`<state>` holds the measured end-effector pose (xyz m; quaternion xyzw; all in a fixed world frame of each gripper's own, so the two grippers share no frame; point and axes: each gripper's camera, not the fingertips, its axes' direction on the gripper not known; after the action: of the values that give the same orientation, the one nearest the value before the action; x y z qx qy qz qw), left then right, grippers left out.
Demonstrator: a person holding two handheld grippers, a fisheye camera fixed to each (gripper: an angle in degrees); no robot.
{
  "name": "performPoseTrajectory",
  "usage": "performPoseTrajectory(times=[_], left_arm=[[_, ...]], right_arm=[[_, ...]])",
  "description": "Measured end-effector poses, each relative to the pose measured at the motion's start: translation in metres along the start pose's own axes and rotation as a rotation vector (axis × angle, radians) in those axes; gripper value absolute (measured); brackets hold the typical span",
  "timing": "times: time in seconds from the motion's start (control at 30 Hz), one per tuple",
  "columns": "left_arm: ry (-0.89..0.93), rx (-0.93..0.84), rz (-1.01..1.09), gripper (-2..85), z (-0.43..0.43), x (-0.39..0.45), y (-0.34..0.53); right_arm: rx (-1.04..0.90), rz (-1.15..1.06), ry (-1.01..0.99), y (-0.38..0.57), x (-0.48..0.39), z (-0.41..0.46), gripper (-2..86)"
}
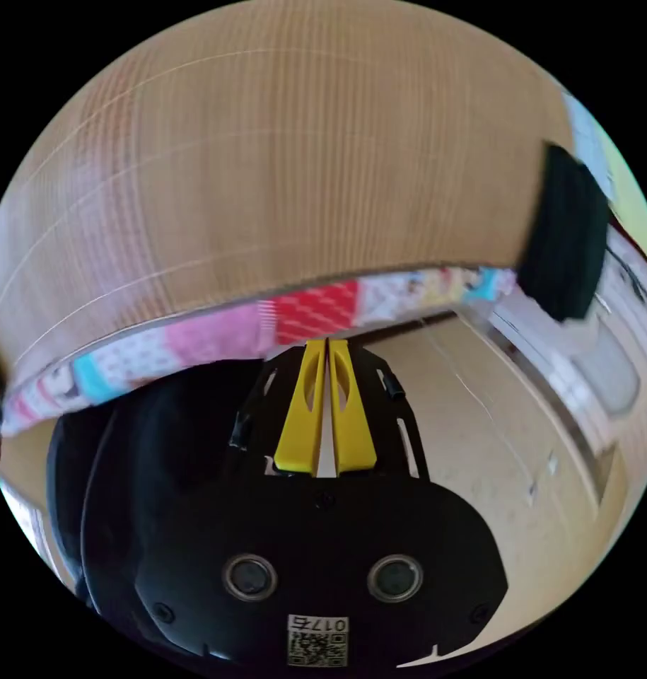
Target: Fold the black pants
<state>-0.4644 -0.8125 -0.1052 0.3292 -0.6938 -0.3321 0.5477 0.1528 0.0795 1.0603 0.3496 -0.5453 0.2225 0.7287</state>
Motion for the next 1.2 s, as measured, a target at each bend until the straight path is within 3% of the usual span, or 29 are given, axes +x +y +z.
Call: performPoseTrajectory(times=[0.07, 0.13, 0.27, 0.37, 0.47, 0.57, 0.67, 0.77, 0.83, 0.93, 1.03, 1.13, 1.2], left_arm=[[0.018, 0.005, -0.02, -1.0, -0.021, 0.004, -0.003], [0.074, 0.031, -0.067, -1.0, -0.05, 0.012, -0.013], [0.411, 0.257, -0.142, -1.0, -0.141, 0.068, -0.043], [0.732, 0.467, -0.025, -1.0, -0.197, 0.156, -0.061], [0.825, 0.494, 0.216, -1.0, -0.237, 0.272, -0.081], [0.759, 0.425, 0.411, -1.0, -0.247, 0.378, -0.088], [0.481, 0.298, 0.592, -1.0, -0.23, 0.451, -0.084], [0.227, 0.21, 0.621, -1.0, -0.203, 0.462, -0.085], [0.229, 0.192, 0.558, -1.0, -0.203, 0.44, -0.093], [0.463, 0.333, 0.402, -1.0, -0.227, 0.37, -0.09], [0.811, 0.487, 0.257, -1.0, -0.232, 0.286, -0.075], [1.324, 0.56, 0.055, -1.0, -0.196, 0.215, -0.057], [1.937, 0.566, -0.046, -1.0, -0.15, 0.2, -0.044]], right_arm=[[-0.029, 0.162, -0.001, 0.022, 0.041, 0.01, 0.4], [-0.115, 0.228, -0.207, 0.04, 0.07, 0.029, 0.4], [-0.176, 0.45, -0.804, 0.089, 0.11, 0.069, 0.4], [-0.164, 0.578, -1.297, 0.107, 0.122, 0.096, 0.5], [0.128, 0.676, -1.771, 0.111, 0.151, 0.099, 1.0], [0.352, 0.786, -1.989, 0.107, 0.174, 0.091, 2.2], [0.591, 0.897, -2.139, 0.101, 0.198, 0.08, 4.7], [0.859, 1.043, -2.286, 0.1, 0.219, 0.07, 8.2], [0.99, 1.124, -2.367, 0.099, 0.227, 0.066, 9.8], [1.04, 1.259, -2.423, 0.098, 0.233, 0.061, 11.0], [0.867, 1.357, -2.413, 0.093, 0.228, 0.067, 9.0], [0.875, 1.393, -2.498, 0.088, 0.205, 0.073, 4.8], [1.169, 1.227, -2.715, 0.075, 0.185, 0.069, 3.4]])
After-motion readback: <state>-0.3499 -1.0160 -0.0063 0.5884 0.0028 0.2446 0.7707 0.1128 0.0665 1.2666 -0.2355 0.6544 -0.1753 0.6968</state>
